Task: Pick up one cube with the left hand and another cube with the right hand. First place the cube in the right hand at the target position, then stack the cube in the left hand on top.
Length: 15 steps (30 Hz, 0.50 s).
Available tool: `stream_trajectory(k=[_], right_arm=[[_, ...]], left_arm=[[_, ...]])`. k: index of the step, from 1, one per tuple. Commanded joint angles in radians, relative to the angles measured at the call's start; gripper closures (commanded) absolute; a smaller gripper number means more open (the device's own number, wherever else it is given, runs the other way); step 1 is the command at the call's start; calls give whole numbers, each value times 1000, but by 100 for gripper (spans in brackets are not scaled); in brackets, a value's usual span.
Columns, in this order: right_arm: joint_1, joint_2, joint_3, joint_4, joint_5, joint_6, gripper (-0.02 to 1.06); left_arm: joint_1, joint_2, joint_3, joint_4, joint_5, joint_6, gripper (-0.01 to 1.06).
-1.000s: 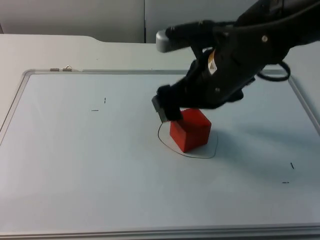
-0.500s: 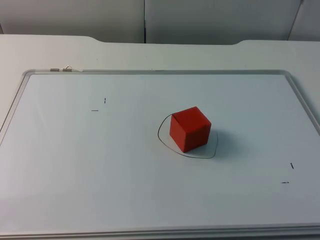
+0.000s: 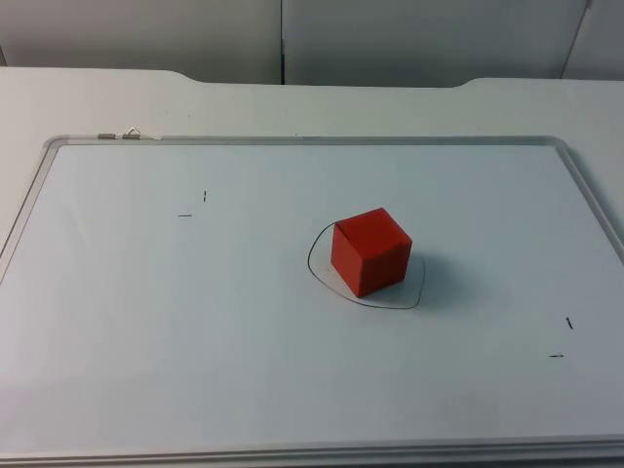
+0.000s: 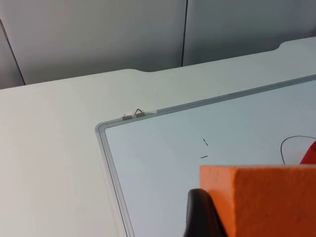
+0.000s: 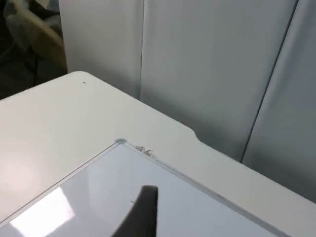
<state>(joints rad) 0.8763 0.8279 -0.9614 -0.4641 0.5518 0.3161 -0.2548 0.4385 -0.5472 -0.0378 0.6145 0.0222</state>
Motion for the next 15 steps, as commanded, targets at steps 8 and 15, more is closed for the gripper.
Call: stream_trajectory(k=[8,15], right_arm=[[6,-224,135,-38,-6,12,15],[6,-244,135,-38,-4,-7,15]], left_arm=[[-9,-8,2,2,1,5,104],[-9,-8,2,-71,-12,131,104]])
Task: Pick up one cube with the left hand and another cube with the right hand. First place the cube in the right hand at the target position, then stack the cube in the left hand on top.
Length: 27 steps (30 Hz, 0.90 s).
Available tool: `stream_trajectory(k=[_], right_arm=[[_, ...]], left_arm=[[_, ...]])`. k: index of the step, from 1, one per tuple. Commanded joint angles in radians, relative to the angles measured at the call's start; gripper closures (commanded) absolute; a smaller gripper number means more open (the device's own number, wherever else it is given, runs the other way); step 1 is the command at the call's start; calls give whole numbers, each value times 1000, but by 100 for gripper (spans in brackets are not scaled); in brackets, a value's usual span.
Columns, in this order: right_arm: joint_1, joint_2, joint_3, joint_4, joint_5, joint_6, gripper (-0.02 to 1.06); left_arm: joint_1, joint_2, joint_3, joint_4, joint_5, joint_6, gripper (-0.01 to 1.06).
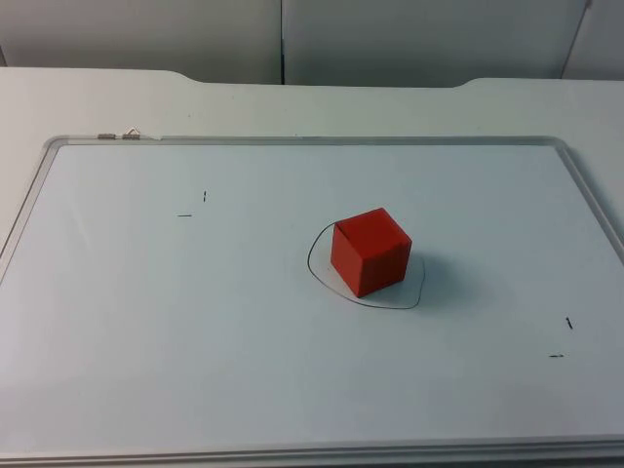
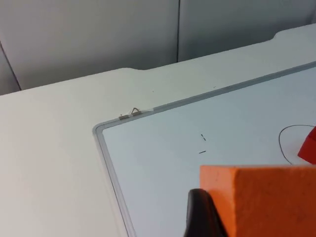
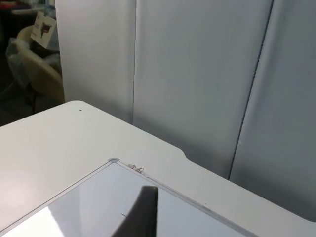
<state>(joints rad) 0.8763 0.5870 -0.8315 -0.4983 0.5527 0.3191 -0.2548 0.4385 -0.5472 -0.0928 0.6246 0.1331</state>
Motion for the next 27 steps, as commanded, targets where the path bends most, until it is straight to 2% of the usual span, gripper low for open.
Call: stream_trajectory(k=[1,4,7,10,17,20,21,23,27], right_arm=[[6,-3,5,-4,-5,-12,15],[6,-3,5,-2,-5,-38,15],[6,-3,5,-2,-10,-38,15],[6,-3,3,-4,-20,-43,15],[6,-3,3,-1,-21,-43,15],[6,-3,3,-1,-21,-39,15],[6,-3,3,-1,-21,-39,15],[6,-3,3,-1,-21,-39,15],[6,-3,3,-3,-21,-39,15]], left_arm=[[-9,-8,2,-61,-33,75,104],[-9,16,1,-229,-67,226,104],[-9,45,-10,-286,-71,282,104],[-9,168,-70,-401,-73,402,104],[-9,431,-227,-420,-72,443,104],[-9,597,-341,-476,-38,519,104],[-9,597,-341,-476,-38,519,104],[-47,730,-427,-511,-12,570,104],[-132,858,-490,-496,-44,570,104]])
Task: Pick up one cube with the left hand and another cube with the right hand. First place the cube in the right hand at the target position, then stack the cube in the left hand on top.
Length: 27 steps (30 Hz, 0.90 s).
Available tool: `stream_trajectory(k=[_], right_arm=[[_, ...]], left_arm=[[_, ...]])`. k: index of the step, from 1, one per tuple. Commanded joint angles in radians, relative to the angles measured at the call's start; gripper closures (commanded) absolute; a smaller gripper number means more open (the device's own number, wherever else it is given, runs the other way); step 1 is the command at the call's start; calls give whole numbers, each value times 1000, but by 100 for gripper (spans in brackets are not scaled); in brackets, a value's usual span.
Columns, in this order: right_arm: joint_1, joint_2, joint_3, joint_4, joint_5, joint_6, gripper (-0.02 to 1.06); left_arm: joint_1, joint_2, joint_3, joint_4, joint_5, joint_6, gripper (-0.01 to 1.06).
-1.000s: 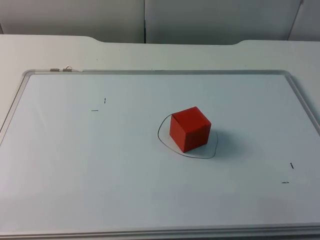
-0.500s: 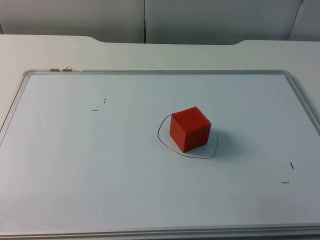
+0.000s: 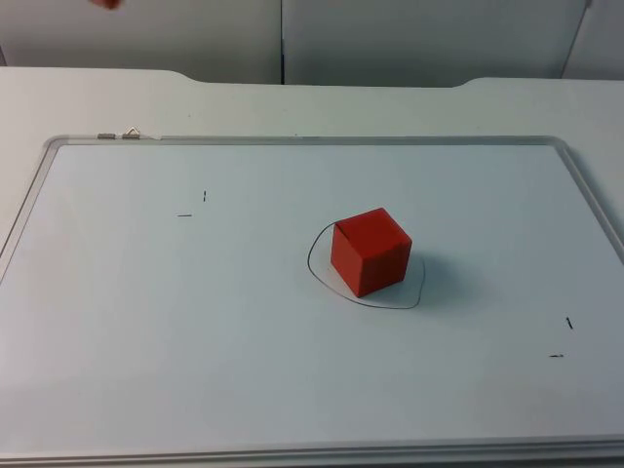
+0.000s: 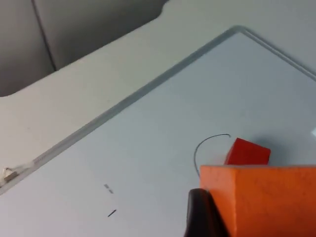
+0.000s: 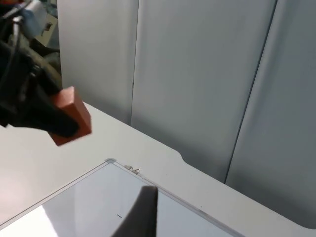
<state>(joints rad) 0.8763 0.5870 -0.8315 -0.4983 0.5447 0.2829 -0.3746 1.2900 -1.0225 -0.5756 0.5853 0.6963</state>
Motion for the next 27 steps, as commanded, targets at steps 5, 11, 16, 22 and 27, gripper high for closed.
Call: stream_trajectory(k=[5,11,16,22,27], right_arm=[[6,-3,3,-5,-14,-3,15],[6,-3,3,-5,-12,-3,15],[6,-3,3,-5,-12,-3,15],[6,-3,3,-5,-10,-3,15],[6,-3,3,-5,-6,-3,15]], left_arm=[[-144,192,-81,-11,-58,7,104],[-240,396,-190,9,-68,7,105],[-276,545,-289,31,-58,7,105],[-276,655,-370,47,-43,0,105],[-285,716,-409,80,-45,-4,105]])
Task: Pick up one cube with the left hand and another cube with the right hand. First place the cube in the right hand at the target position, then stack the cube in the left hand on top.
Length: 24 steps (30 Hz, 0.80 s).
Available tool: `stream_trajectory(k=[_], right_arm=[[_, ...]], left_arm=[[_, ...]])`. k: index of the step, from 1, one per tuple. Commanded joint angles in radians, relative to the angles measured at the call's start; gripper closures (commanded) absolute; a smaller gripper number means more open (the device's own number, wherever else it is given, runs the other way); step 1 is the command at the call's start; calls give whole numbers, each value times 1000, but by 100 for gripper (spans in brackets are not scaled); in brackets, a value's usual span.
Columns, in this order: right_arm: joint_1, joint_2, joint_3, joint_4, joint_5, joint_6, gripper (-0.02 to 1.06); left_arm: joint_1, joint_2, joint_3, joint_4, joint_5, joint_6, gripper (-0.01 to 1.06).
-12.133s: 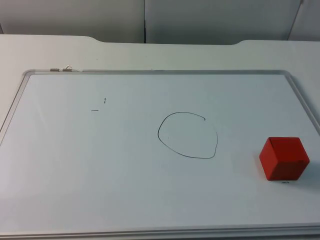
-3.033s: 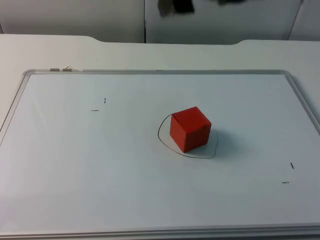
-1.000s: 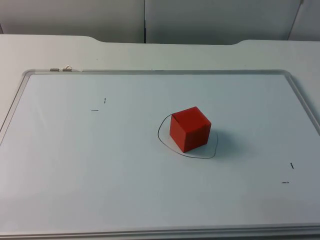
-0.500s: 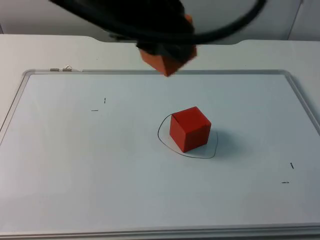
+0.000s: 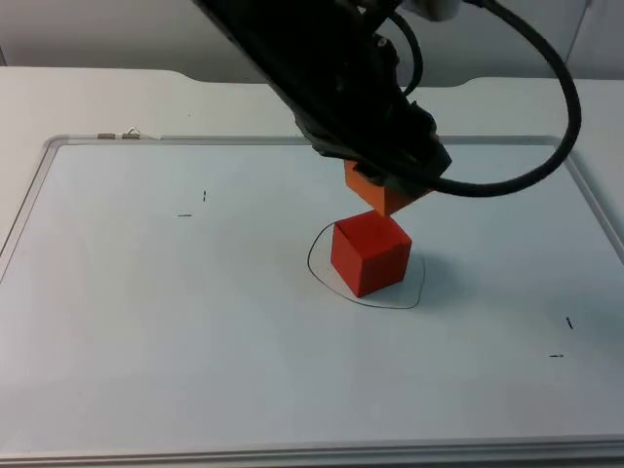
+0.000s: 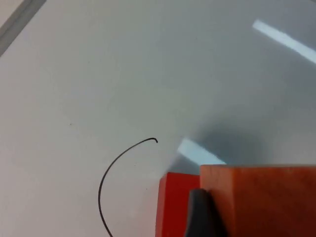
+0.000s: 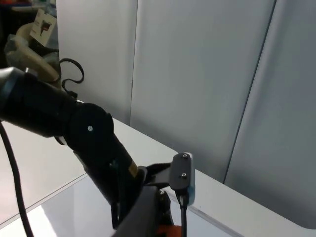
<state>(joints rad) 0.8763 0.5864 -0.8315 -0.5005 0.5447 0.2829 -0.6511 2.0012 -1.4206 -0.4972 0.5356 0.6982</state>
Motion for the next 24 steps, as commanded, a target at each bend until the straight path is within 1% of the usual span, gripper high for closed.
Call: stream_trajectory(k=[1,3,4,5,15,24], right_arm=[[6,-2,3,-3,-4,-3,15],[6,-2,3,-3,-4,-3,15],[6,-2,3,-1,-4,-3,15],[6,-2,3,-1,-4,-3,15],[6,-2,3,-1,-2,-3,15],[6,-2,3,-1,2,-3,15]], left_arm=[[-8,15,-11,22,-5,-17,105],[-8,23,-11,45,-10,-36,105],[-8,30,-11,79,-18,-73,105],[-8,33,-11,94,-20,-81,105],[-20,67,-11,112,-57,-77,105],[-20,78,-11,117,-70,-76,105]])
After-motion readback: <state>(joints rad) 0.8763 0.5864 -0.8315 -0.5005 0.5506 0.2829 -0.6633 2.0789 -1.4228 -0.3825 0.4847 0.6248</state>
